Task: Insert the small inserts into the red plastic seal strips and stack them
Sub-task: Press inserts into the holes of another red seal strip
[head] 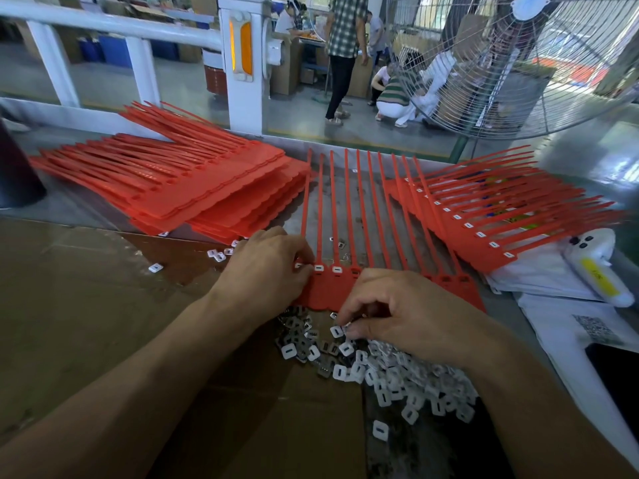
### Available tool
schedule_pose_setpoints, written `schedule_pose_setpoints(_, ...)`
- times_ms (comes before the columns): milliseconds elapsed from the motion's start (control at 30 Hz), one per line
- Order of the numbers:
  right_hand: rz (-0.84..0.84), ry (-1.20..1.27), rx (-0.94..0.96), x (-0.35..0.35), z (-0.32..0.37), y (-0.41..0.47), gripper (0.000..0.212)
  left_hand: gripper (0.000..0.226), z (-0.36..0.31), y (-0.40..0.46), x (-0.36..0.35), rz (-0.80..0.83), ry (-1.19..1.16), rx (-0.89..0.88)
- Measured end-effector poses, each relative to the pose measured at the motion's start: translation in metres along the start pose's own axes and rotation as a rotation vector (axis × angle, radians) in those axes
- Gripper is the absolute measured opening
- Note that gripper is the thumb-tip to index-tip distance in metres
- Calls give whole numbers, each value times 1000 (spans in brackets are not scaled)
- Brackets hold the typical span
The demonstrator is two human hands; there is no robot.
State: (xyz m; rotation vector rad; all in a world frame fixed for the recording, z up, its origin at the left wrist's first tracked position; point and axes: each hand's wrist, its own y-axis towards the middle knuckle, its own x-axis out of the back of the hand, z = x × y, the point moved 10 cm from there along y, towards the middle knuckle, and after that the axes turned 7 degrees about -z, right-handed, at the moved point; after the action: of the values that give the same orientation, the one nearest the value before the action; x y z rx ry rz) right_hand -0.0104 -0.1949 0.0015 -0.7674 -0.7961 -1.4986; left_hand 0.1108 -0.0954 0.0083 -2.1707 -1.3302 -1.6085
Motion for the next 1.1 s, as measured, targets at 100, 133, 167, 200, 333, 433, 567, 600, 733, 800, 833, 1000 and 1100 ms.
schedule_pose_setpoints(100, 1, -14, 4, 0, 1, 0, 11, 16, 0, 0, 0, 0, 3, 5)
schedule_pose_setpoints(133, -1, -19, 6, 0, 1, 0, 10, 17, 1, 0, 0, 0, 4, 7)
schedule_pose_setpoints(167, -5, -27, 8, 1, 2, 0, 10, 17, 1, 0, 0, 0, 3, 8)
schedule_pose_setpoints(200, -10, -37, 11, 0, 3, 0, 9, 17, 1, 0, 0, 0, 3, 8)
schedule_pose_setpoints(333, -43, -94, 52, 1, 9, 0, 8, 18, 0, -1, 0, 3, 0, 5)
schedule_pose_setpoints(433, -18, -113, 40, 0, 8, 0, 12, 18, -1, 0, 0, 2, 3, 8)
schedule_pose_setpoints(567, -33, -157, 53, -1, 10, 1, 9, 17, -1, 1, 0, 0, 7, 15)
schedule_pose_setpoints(600, -50, -151, 60, 0, 11, 0, 6, 17, -1, 1, 0, 2, 8, 14)
schedule_pose_setpoints(733, -142, -52, 31, 7, 8, 0, 5, 17, 0, 1, 0, 1, 4, 11)
schedule_pose_setpoints(800, -237, 24, -17, 17, -1, 1, 6, 16, 1, 1, 0, 3, -1, 14)
schedule_pose_setpoints(833, -303, 62, -48, 23, -7, 1, 7, 17, 1, 1, 0, 3, 0, 13)
schedule_pose_setpoints(1000, -584, 216, -248, 44, -45, 1, 10, 18, 0, 0, 0, 2, 12, 1)
schedule_pose_setpoints(1100, -619, 209, -319, 41, -56, 6, 10, 19, -1, 0, 0, 2, 9, -2)
